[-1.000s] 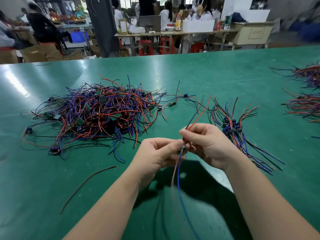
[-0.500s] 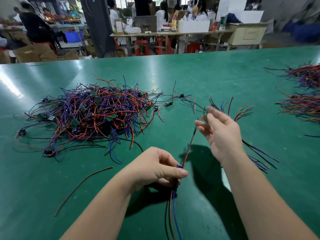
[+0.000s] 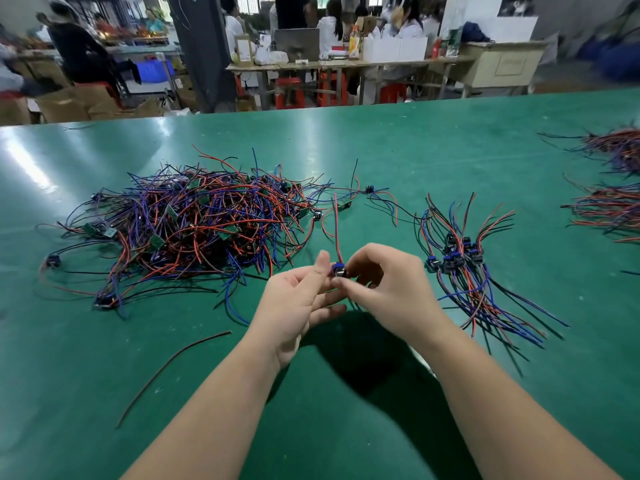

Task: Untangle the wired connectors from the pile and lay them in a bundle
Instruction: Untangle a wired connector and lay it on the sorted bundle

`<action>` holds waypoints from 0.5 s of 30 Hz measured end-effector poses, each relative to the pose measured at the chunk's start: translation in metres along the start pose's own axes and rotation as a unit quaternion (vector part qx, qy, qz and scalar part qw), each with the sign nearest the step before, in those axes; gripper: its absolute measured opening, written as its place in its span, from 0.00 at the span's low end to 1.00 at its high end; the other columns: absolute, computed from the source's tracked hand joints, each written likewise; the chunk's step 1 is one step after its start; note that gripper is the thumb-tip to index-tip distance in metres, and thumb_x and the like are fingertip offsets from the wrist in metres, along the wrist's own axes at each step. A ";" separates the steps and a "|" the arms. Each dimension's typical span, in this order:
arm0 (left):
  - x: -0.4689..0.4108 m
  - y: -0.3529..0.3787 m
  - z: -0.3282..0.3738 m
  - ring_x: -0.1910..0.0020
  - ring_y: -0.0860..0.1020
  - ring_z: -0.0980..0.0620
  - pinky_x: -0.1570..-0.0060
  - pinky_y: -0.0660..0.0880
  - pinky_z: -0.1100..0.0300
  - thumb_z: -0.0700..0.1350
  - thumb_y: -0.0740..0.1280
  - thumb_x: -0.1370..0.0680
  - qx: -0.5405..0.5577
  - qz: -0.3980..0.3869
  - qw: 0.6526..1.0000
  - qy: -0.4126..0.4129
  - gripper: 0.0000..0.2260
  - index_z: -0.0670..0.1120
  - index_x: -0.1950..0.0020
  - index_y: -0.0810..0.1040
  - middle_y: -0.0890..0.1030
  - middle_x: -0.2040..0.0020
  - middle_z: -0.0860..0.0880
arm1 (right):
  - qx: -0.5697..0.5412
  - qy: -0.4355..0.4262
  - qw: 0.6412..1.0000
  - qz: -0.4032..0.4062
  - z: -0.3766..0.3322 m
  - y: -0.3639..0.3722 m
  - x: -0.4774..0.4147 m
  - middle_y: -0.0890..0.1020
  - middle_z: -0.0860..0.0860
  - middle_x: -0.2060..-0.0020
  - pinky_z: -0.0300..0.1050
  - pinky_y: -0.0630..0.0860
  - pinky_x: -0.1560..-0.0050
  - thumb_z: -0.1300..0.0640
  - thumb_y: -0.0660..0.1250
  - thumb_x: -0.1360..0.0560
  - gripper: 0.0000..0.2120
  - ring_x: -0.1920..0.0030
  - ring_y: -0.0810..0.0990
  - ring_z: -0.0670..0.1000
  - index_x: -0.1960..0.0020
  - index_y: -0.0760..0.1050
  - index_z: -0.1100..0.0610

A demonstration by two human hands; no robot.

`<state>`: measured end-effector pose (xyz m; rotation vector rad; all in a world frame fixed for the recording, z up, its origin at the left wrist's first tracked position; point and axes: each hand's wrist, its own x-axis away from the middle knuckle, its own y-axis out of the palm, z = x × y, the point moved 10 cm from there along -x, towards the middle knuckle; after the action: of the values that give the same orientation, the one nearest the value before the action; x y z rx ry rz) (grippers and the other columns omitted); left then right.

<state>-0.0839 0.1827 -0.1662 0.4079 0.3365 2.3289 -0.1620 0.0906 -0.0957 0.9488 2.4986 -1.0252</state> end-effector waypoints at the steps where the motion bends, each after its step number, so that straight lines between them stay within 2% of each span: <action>1: 0.001 0.004 0.002 0.62 0.83 0.52 0.65 0.80 0.60 0.57 0.70 0.34 0.005 -0.013 1.000 0.005 0.18 0.43 0.56 0.83 0.84 0.60 0.46 | -0.015 -0.004 1.000 0.017 0.000 -0.005 -0.001 0.80 0.45 0.68 0.31 0.72 0.65 0.60 0.76 0.33 0.07 0.67 0.77 0.44 0.61 0.77 0.56; 5: 0.005 0.013 0.009 0.59 0.84 0.49 0.63 0.81 0.59 0.57 0.69 0.35 0.004 -0.039 0.999 0.015 0.20 0.44 0.51 0.82 0.85 0.54 0.46 | -0.099 0.009 0.994 0.044 0.001 -0.019 -0.006 0.81 0.47 0.67 0.37 0.76 0.64 0.61 0.74 0.32 0.08 0.67 0.80 0.47 0.59 0.76 0.51; 8: 0.006 0.008 0.014 0.56 0.84 0.48 0.62 0.81 0.59 0.56 0.67 0.30 -0.001 -0.027 1.000 0.016 0.19 0.44 0.47 0.80 0.85 0.51 0.46 | -0.106 0.027 0.982 0.152 0.012 -0.057 -0.015 0.81 0.45 0.69 0.37 0.75 0.64 0.62 0.72 0.31 0.07 0.69 0.78 0.43 0.61 0.77 0.52; 11: 0.005 -0.007 0.023 0.58 0.84 0.49 0.62 0.81 0.60 0.50 0.64 0.22 -0.024 0.021 0.999 0.036 0.12 0.43 0.50 0.81 0.86 0.54 0.46 | 0.031 0.083 0.964 0.251 0.036 -0.102 -0.015 0.80 0.42 0.69 0.39 0.75 0.61 0.59 0.71 0.30 0.04 0.68 0.80 0.42 0.60 0.78 0.52; 13: 0.004 -0.019 0.029 0.63 0.84 0.52 0.67 0.79 0.62 0.47 0.62 0.20 -0.076 0.067 0.993 0.057 0.11 0.44 0.53 0.82 0.86 0.57 0.47 | 0.147 0.157 0.947 0.240 0.062 -0.114 -0.011 0.81 0.46 0.66 0.40 0.70 0.62 0.57 0.70 0.30 0.01 0.62 0.81 0.50 0.59 0.79 0.53; 15: 0.003 -0.030 0.032 0.68 0.82 0.54 0.72 0.76 0.65 0.46 0.62 0.20 -0.125 0.107 0.984 0.070 0.12 0.44 0.57 0.82 0.86 0.61 0.47 | 0.217 0.242 0.923 0.205 0.090 -0.114 -0.004 0.83 0.50 0.61 0.41 0.68 0.62 0.57 0.69 0.30 0.03 0.57 0.80 0.54 0.57 0.80 0.54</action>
<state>-0.0551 0.2094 -0.1465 0.1621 0.0653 2.5771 -0.2343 -0.0351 -0.0984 1.9750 2.2758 -1.3474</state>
